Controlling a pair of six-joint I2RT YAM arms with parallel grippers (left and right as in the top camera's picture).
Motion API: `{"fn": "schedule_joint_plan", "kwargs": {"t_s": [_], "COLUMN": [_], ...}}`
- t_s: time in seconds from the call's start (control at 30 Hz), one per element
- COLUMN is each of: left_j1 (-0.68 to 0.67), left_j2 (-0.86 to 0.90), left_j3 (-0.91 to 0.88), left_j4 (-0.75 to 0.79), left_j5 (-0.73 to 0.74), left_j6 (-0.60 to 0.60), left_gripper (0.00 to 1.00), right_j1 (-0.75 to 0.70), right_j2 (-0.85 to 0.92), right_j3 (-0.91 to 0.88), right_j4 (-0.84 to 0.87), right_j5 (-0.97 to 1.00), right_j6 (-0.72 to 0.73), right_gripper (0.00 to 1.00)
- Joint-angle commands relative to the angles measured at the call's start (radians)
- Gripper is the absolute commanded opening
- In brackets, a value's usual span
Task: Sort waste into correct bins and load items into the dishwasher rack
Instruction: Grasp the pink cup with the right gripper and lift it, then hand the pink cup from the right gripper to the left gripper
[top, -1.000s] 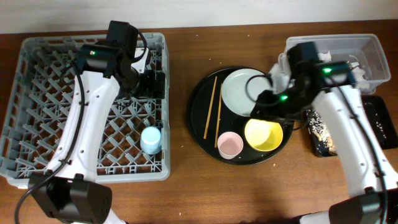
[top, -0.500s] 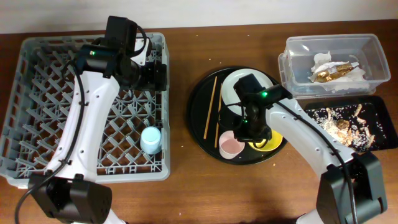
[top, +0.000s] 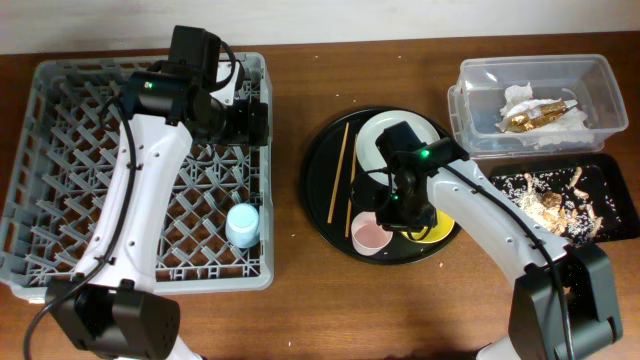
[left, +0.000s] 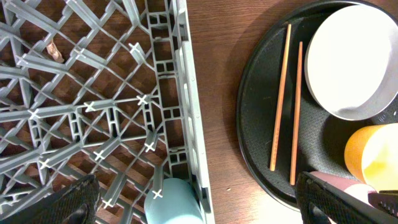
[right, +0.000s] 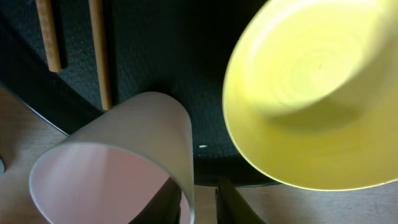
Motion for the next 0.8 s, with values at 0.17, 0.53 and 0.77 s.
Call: {"fn": "schedule_joint_plan", "kwargs": {"t_s": [0.17, 0.53, 0.77], "left_j1": [-0.001, -0.001, 0.165], "left_j2": [-0.004, -0.004, -0.004], "left_j3": [0.013, 0.013, 0.013], "left_j4": [0.002, 0.003, 0.094], "left_j5": [0.010, 0.104, 1.154], "left_j6": [0.002, 0.002, 0.116], "left_gripper": [0.99, 0.99, 0.99], "right_j1": [0.017, -0.021, -0.333], "right_j2": [0.007, -0.039, -0.109], "right_j3": [-0.026, 0.108, 0.200], "right_j4": [0.015, 0.022, 0.457], "right_j5": [-0.018, -0.182, -1.094], "right_j6": [0.005, -0.079, -0.202], "right_gripper": [0.23, 0.04, 0.04]}}
